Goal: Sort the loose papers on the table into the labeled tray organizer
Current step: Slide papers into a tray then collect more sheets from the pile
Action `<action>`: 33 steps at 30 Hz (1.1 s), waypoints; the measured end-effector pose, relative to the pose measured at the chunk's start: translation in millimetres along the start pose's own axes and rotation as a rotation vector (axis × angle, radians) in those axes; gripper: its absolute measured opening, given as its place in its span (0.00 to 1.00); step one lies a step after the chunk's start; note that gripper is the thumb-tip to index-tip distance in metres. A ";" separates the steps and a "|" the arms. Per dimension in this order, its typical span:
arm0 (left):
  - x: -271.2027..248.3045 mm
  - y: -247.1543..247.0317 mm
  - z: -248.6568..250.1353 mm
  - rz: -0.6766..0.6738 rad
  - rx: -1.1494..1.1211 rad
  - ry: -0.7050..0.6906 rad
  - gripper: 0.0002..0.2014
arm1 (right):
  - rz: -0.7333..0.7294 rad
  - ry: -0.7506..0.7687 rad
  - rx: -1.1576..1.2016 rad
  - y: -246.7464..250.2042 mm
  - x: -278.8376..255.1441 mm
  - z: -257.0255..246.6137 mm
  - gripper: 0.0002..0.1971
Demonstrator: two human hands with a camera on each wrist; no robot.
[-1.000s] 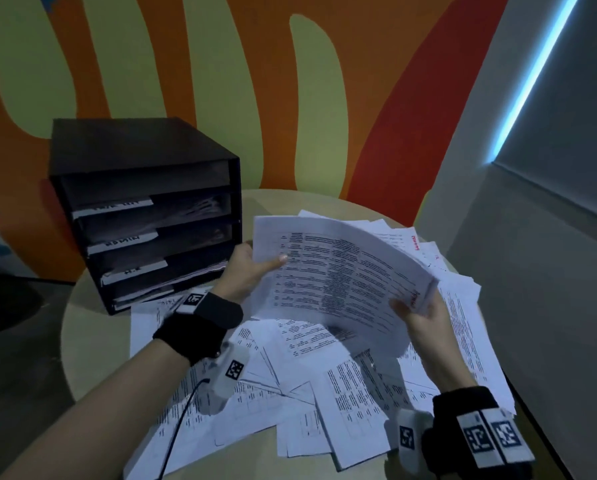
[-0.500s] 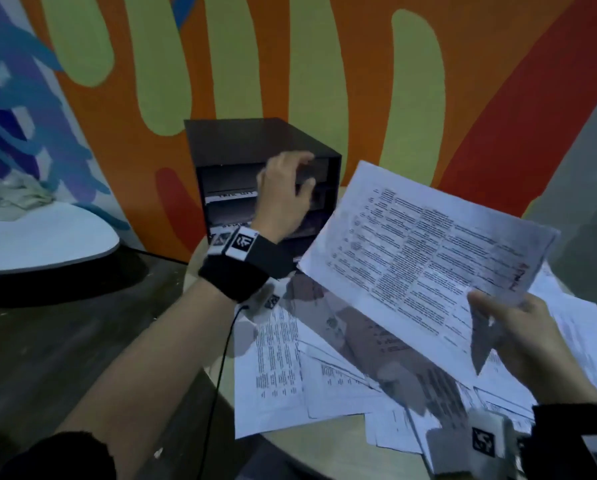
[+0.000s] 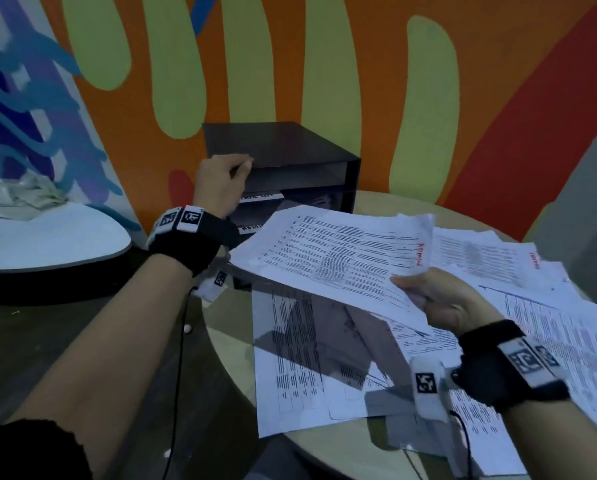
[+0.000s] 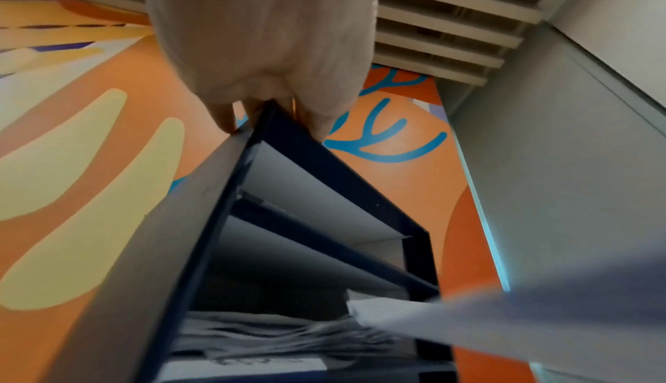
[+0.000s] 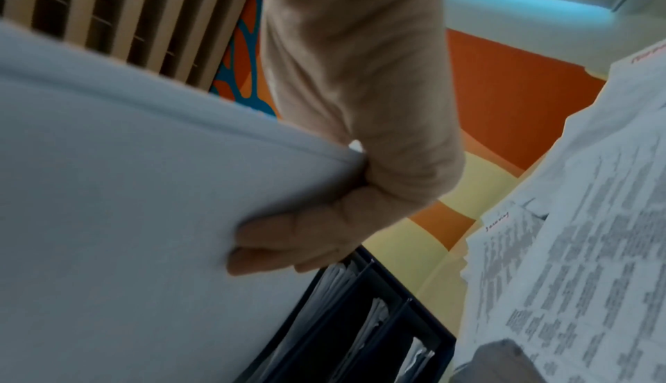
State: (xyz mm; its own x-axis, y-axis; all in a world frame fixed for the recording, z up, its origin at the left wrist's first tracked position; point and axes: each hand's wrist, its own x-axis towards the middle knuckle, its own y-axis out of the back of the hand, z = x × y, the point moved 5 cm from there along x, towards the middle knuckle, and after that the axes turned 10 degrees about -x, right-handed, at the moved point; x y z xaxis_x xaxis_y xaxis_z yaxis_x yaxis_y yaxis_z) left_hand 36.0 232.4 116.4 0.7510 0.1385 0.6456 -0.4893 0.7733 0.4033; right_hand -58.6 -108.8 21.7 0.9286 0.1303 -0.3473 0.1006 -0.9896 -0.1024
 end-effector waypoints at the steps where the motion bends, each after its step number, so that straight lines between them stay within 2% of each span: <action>1: -0.2 0.5 -1.0 0.001 -0.011 -0.005 0.14 | -0.009 -0.006 0.002 -9.0 3.0 -3.1 0.13; 4: -1.0 1.9 -3.4 -0.021 -0.050 -0.015 0.13 | 0.011 -0.055 -0.016 -16.6 24.4 -6.4 0.12; 9: 2.0 3.2 -3.4 -0.025 -0.058 -0.040 0.13 | 0.226 -0.057 -0.002 -18.5 77.3 -8.0 0.11; 11: 0.9 2.4 -4.4 -0.001 -0.067 -0.051 0.13 | 0.274 -0.052 -0.010 -30.6 87.1 -8.7 0.07; 14: -2.1 0.4 -5.4 0.048 -0.089 -0.073 0.12 | 0.305 -0.052 -0.020 -56.9 103.6 -6.4 0.16; 15: -3.2 -0.3 -5.7 0.069 -0.092 -0.080 0.12 | 0.307 -0.049 -0.017 -66.9 109.1 -5.9 0.16; 17: -4.9 -1.8 -6.9 0.110 -0.095 -0.100 0.12 | 0.344 -0.033 0.024 -89.8 117.5 -8.5 0.06; 19: -5.7 -3.5 -9.0 0.134 -0.100 -0.118 0.12 | 0.321 -0.031 0.021 -114.4 125.6 -12.9 0.10; 22: -6.0 -4.7 -11.6 0.146 -0.104 -0.136 0.12 | 0.177 -0.067 -0.057 -148.9 128.5 -23.6 0.06; 24: -6.0 -4.9 -11.8 0.147 -0.107 -0.147 0.11 | 0.154 -0.116 -0.134 -157.8 134.4 -27.2 0.07; 26: -6.6 -5.4 -12.3 0.158 -0.117 -0.163 0.11 | 0.152 -0.096 -0.095 -161.1 142.8 -34.8 0.05; 30: -9.2 -6.9 -11.6 0.198 -0.129 -0.186 0.11 | 0.173 -0.032 0.126 -168.1 157.3 -50.2 0.15; 33: -9.3 -7.9 -12.8 0.212 -0.115 -0.194 0.11 | 0.164 -0.045 0.112 -170.7 164.8 -49.4 0.21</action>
State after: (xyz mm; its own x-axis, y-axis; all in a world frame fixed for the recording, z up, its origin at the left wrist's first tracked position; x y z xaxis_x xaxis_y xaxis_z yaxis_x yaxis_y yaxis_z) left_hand 38.5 232.8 98.9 0.5334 0.1917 0.8238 -0.5645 0.8061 0.1779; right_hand 95.0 78.6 28.0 0.9123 -0.0268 -0.4087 -0.0932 -0.9853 -0.1434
